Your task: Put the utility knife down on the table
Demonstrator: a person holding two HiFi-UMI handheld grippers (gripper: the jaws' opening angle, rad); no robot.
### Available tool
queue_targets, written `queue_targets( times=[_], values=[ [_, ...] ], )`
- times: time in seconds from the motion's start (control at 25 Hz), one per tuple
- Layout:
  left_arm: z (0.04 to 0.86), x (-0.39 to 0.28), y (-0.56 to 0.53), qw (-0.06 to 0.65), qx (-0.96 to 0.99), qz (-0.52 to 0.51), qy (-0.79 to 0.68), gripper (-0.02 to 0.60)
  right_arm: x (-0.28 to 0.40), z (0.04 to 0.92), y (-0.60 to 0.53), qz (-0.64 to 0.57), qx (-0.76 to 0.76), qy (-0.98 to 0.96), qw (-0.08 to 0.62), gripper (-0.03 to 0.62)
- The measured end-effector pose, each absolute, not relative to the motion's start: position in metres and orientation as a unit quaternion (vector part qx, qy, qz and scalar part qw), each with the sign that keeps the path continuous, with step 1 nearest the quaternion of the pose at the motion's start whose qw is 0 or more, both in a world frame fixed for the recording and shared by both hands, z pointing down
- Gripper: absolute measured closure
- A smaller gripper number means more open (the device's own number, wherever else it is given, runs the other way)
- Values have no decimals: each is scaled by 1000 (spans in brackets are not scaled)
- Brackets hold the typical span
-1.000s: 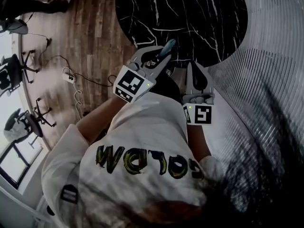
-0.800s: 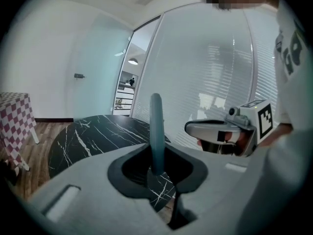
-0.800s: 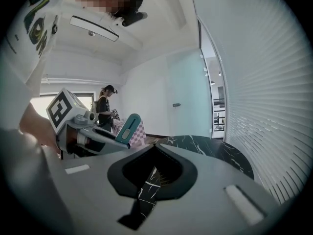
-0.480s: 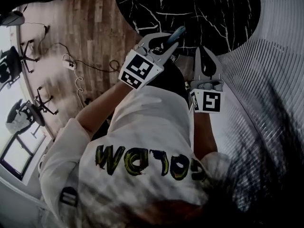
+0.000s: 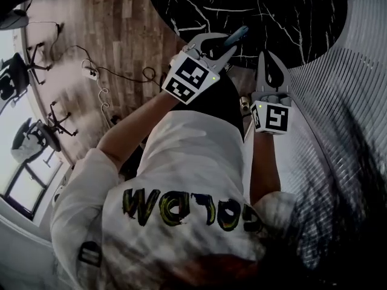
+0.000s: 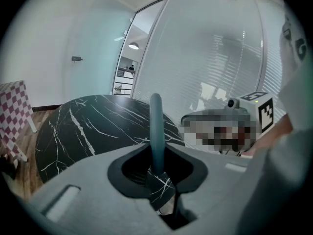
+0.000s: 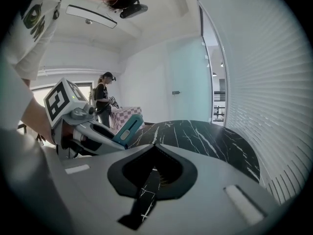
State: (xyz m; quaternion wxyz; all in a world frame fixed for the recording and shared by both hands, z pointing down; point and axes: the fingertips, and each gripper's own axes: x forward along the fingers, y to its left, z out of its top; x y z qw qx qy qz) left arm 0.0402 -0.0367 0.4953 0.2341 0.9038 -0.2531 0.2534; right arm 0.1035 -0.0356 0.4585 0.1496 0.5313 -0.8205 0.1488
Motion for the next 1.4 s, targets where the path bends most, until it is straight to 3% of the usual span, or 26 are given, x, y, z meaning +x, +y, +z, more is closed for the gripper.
queue_targets(
  times=[1.4],
  values=[
    [647, 56, -36, 264, 862, 371, -221, 508, 108, 620, -29, 276, 515, -786, 200, 592]
  ],
)
